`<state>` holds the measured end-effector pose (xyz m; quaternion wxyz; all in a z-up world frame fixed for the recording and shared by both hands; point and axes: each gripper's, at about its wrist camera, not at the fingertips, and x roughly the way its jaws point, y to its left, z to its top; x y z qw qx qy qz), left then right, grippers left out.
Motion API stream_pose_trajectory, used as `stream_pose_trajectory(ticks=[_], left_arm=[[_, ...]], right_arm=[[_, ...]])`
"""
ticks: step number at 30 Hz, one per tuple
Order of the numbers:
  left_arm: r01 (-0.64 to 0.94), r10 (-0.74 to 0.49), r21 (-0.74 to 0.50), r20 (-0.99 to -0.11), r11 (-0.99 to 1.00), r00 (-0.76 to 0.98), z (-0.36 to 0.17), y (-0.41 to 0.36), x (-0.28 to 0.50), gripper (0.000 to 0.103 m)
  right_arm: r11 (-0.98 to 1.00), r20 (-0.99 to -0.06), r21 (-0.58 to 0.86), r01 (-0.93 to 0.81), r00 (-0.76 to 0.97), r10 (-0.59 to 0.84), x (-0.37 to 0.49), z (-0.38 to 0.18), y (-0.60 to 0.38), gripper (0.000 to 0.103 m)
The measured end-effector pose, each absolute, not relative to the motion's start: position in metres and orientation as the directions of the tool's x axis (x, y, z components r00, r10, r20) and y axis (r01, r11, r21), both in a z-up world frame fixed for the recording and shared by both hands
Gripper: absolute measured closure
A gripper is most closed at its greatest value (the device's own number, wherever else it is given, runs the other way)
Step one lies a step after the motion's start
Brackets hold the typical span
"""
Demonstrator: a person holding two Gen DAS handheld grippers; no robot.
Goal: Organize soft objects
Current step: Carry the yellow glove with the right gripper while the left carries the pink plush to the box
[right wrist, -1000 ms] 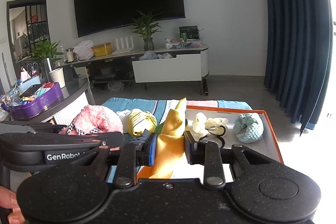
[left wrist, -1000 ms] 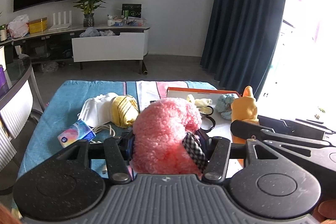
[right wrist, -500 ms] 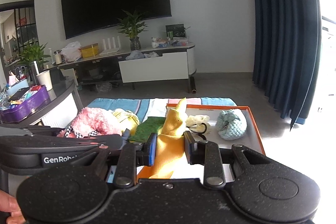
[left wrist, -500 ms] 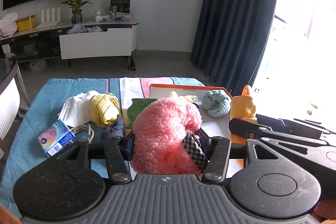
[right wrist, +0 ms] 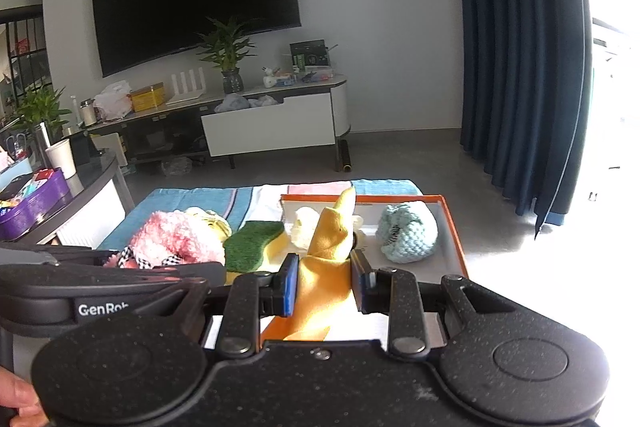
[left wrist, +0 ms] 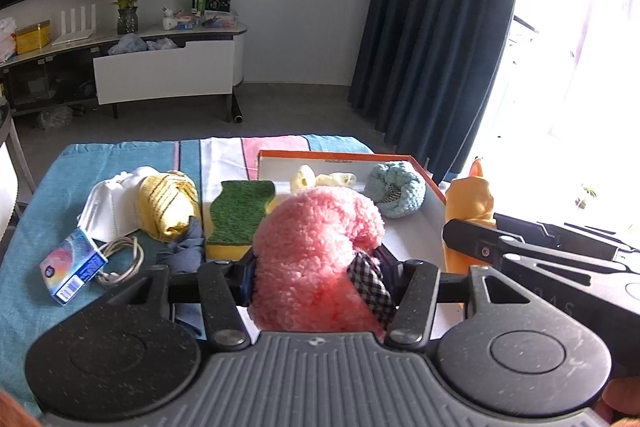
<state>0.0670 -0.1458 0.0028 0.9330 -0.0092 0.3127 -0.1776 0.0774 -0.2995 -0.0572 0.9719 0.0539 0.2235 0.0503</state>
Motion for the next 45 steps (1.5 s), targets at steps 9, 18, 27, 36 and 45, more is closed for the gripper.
stream_pose_trajectory(ticks=[9,18,27,36,45], left_arm=[[0.353,-0.356,-0.124,-0.585,0.927,0.729,0.007,-0.164,0.078,0.047],[0.379,-0.375,-0.127,-0.6,0.917,0.707,0.0,-0.183,0.089,0.047],[0.391,-0.385,-0.131,-0.613,0.911,0.69,-0.005,-0.198,0.098,0.047],[0.392,-0.382,-0.129,-0.623,0.911,0.682,-0.01,-0.207,0.107,0.047],[0.393,-0.387,-0.139,-0.632,0.909,0.671,-0.014,-0.212,0.113,0.047]], right_arm=[[0.989,-0.433,0.146,-0.036,0.896,0.096,0.083,-0.056,-0.318,0.069],[0.989,-0.441,0.148,0.008,0.896,0.059,0.09,-0.059,-0.337,0.069],[0.989,-0.453,0.145,0.027,0.89,0.042,0.099,-0.064,-0.349,0.069],[0.991,-0.464,0.131,0.032,0.885,0.033,0.111,-0.068,-0.356,0.069],[0.992,-0.475,0.123,0.03,0.88,0.032,0.12,-0.071,-0.357,0.068]])
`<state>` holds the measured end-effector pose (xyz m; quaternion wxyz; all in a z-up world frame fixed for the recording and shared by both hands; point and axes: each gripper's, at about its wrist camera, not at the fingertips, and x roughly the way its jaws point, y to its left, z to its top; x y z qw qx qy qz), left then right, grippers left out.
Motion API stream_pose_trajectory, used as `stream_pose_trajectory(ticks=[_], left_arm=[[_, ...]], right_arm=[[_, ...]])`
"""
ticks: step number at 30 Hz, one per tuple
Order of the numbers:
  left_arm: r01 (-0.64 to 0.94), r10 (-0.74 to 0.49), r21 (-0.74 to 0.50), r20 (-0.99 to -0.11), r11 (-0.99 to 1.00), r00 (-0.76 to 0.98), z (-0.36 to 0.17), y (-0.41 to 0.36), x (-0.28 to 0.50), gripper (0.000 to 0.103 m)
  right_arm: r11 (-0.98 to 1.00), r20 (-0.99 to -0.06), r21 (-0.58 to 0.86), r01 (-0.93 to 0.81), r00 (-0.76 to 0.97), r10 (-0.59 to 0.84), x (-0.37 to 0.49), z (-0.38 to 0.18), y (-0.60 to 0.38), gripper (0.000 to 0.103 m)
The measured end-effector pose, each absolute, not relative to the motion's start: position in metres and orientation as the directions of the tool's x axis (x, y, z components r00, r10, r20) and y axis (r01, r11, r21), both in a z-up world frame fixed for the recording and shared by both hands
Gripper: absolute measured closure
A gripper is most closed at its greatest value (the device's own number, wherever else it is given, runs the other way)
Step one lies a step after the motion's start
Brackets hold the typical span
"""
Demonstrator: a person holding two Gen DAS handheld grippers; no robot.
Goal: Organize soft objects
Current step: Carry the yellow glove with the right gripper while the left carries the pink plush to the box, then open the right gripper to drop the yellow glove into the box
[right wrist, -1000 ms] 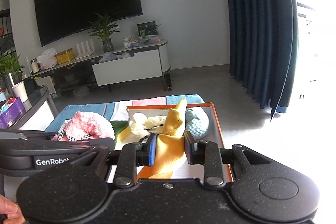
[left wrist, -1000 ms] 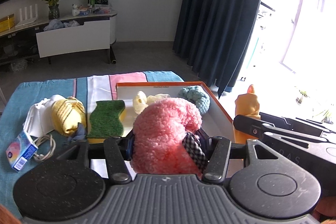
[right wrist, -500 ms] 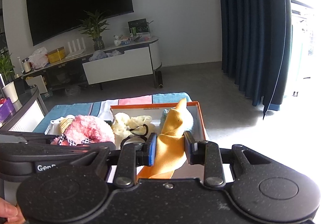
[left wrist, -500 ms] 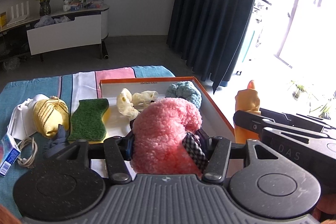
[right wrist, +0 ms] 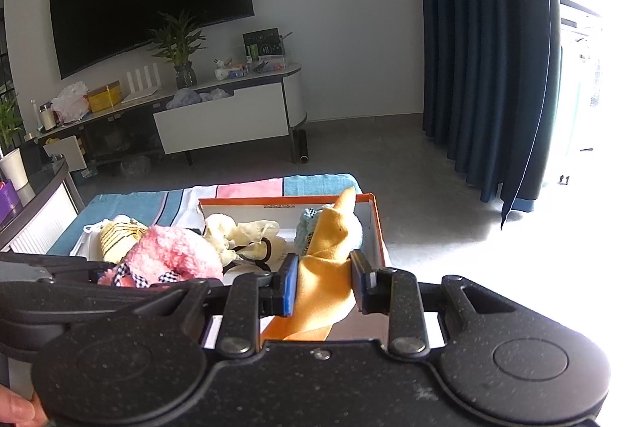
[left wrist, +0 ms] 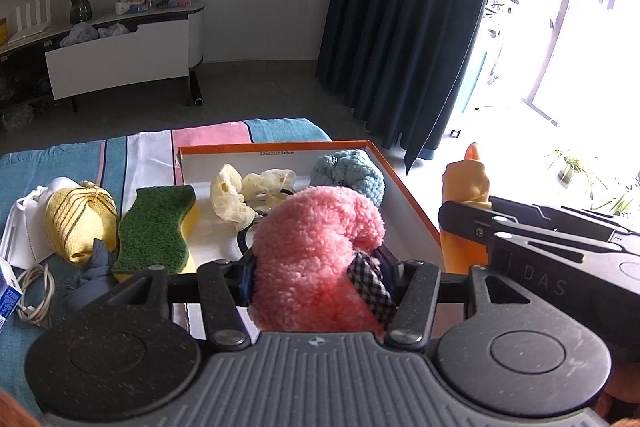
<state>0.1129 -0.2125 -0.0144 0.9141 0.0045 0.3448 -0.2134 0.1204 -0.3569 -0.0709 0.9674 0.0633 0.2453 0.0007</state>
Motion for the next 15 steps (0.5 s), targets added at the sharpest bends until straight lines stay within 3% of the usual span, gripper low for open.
stream_pose_trajectory(ticks=[15], left_arm=[[0.392,-0.384,-0.141,-0.65,0.909,0.656,-0.023,-0.221,0.123,0.047]], right_arm=[[0.996,-0.511,0.088,0.024,0.859,0.025,0.144,-0.079,-0.357,0.067]])
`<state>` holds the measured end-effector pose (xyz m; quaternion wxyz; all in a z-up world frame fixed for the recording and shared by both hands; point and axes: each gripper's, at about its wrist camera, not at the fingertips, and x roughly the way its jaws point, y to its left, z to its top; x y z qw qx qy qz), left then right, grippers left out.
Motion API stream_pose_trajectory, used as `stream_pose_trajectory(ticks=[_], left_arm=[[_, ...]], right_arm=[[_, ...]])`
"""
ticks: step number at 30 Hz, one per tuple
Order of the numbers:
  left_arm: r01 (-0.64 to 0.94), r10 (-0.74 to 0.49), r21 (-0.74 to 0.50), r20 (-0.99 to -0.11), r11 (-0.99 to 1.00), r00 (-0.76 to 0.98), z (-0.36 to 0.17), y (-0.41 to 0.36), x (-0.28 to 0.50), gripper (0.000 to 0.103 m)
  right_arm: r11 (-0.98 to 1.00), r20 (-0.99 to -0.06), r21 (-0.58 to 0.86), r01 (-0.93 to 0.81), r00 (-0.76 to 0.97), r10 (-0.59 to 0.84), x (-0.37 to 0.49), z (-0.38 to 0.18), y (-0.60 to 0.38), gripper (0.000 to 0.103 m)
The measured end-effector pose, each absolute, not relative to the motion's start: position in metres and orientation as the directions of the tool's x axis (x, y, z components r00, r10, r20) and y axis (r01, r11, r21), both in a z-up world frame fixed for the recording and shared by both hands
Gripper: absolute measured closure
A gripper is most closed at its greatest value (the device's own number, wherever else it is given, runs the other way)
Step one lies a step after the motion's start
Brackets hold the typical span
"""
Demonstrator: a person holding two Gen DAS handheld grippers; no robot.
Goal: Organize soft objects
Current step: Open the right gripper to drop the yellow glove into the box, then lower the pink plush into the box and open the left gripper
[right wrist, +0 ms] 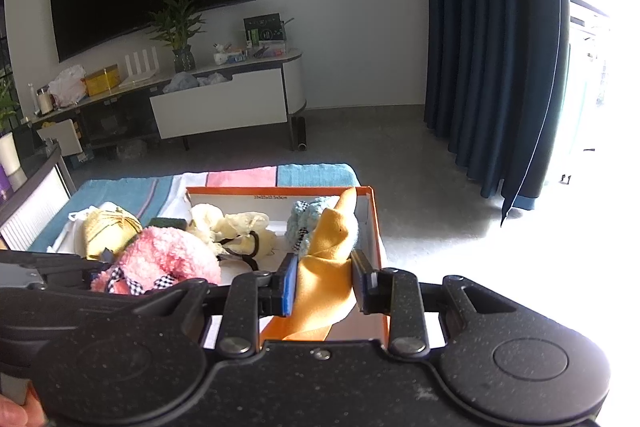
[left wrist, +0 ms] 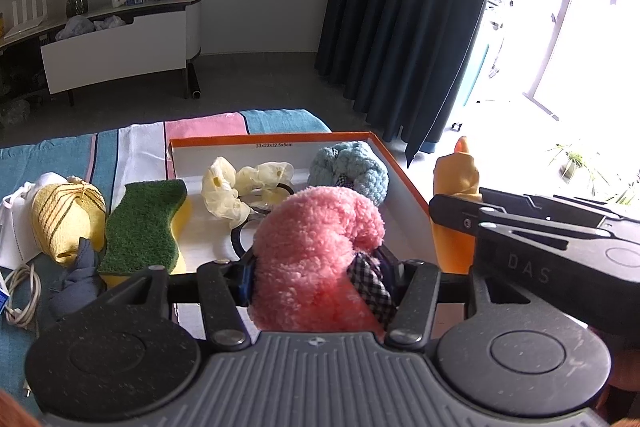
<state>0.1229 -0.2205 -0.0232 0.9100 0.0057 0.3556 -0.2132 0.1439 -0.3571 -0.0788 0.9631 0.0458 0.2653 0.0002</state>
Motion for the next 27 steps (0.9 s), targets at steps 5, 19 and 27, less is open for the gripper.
stream_pose_trajectory(ticks=[5,19,27], left_arm=[[0.397,-0.387,-0.142,-0.656,0.907,0.648,-0.027,-0.223,0.128,0.047],[0.409,-0.417,-0.173,-0.644,0.896,0.641,-0.025,-0.222,0.127,0.021],[0.357,-0.366,-0.147,-0.625,0.923,0.689,-0.008,-0.197,0.117,0.017]], right_arm=[[0.997,-0.522,0.074,0.021,0.852,0.021,0.153,-0.083,-0.36,0.067],[0.995,-0.477,0.088,0.053,0.879,-0.005,0.149,-0.074,-0.365,0.039],[0.994,-0.449,0.107,0.031,0.893,0.02,0.134,-0.062,-0.352,0.039]])
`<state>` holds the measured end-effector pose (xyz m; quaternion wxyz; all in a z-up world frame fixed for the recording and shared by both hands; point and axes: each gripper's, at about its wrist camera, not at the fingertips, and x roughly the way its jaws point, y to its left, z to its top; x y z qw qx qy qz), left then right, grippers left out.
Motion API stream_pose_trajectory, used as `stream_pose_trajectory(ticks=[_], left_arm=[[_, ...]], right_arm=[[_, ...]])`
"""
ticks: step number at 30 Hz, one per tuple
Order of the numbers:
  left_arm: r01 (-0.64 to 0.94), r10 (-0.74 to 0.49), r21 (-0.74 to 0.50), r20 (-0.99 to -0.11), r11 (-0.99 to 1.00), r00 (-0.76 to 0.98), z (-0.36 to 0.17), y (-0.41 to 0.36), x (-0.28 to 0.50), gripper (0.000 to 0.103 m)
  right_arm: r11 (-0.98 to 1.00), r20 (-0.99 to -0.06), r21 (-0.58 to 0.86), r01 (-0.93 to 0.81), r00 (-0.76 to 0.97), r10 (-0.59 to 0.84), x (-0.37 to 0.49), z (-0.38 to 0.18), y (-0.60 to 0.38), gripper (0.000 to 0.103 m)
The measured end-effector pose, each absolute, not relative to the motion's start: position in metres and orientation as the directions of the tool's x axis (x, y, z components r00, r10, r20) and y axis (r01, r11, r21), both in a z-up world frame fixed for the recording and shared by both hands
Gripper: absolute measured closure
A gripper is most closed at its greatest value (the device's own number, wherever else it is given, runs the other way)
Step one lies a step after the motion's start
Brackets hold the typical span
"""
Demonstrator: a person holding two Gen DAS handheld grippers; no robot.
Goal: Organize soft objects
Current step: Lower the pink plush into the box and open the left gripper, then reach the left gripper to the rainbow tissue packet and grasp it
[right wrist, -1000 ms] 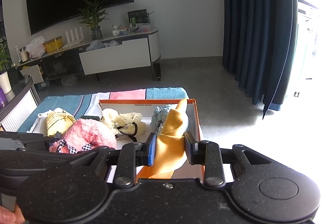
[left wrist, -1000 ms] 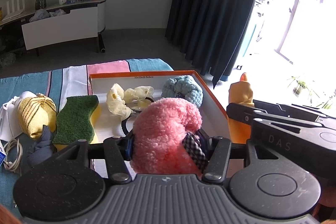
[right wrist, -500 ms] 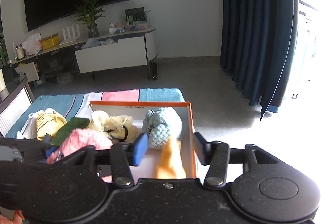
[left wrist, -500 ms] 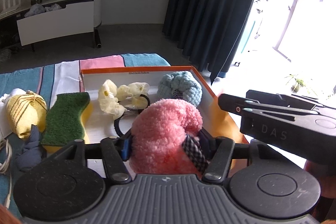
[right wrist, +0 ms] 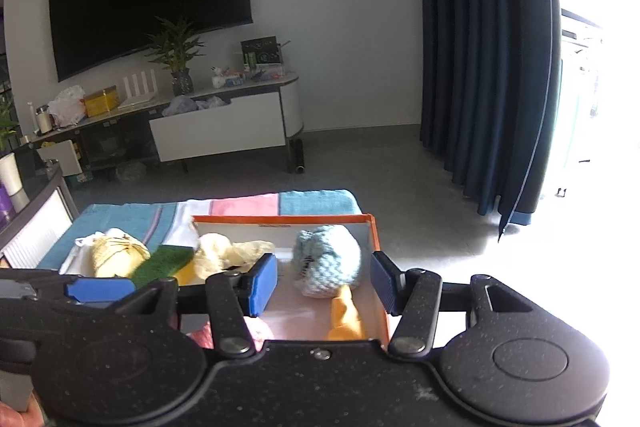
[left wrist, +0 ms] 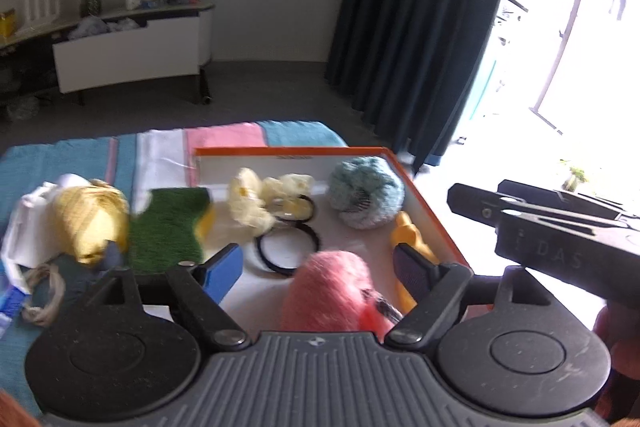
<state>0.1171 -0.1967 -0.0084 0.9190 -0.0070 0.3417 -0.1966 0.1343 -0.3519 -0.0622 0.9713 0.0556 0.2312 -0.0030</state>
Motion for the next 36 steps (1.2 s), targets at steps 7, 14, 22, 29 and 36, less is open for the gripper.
stream_pose_trajectory(ticks=[7,14,22,29,36], left_arm=[[0.287,-0.306,-0.136,-0.631,0.948,0.713,-0.007,-0.16,0.107,0.016],[0.235,-0.263,-0.129,-0.634,0.963,0.728,-0.006,-0.127,0.099,0.016],[0.171,-0.21,-0.122,-0.634,0.978,0.744,-0.01,-0.091,0.088,0.015],[0.111,-0.169,-0.13,-0.635,0.985,0.754,-0.013,-0.062,0.08,0.015],[0.057,-0.133,-0.138,-0.646,0.989,0.752,-0.021,-0.036,0.074,0.015]], right_arm=[[0.993,-0.45,0.12,-0.019,0.89,0.071,0.129,-0.06,-0.325,0.039],[0.988,-0.453,0.132,-0.081,0.881,0.133,0.128,-0.059,-0.294,0.039],[0.98,-0.467,0.136,-0.144,0.863,0.192,0.127,-0.063,-0.262,0.039],[0.973,-0.477,0.137,-0.187,0.848,0.23,0.13,-0.065,-0.24,0.039],[0.967,-0.49,0.13,-0.22,0.833,0.256,0.131,-0.069,-0.222,0.039]])
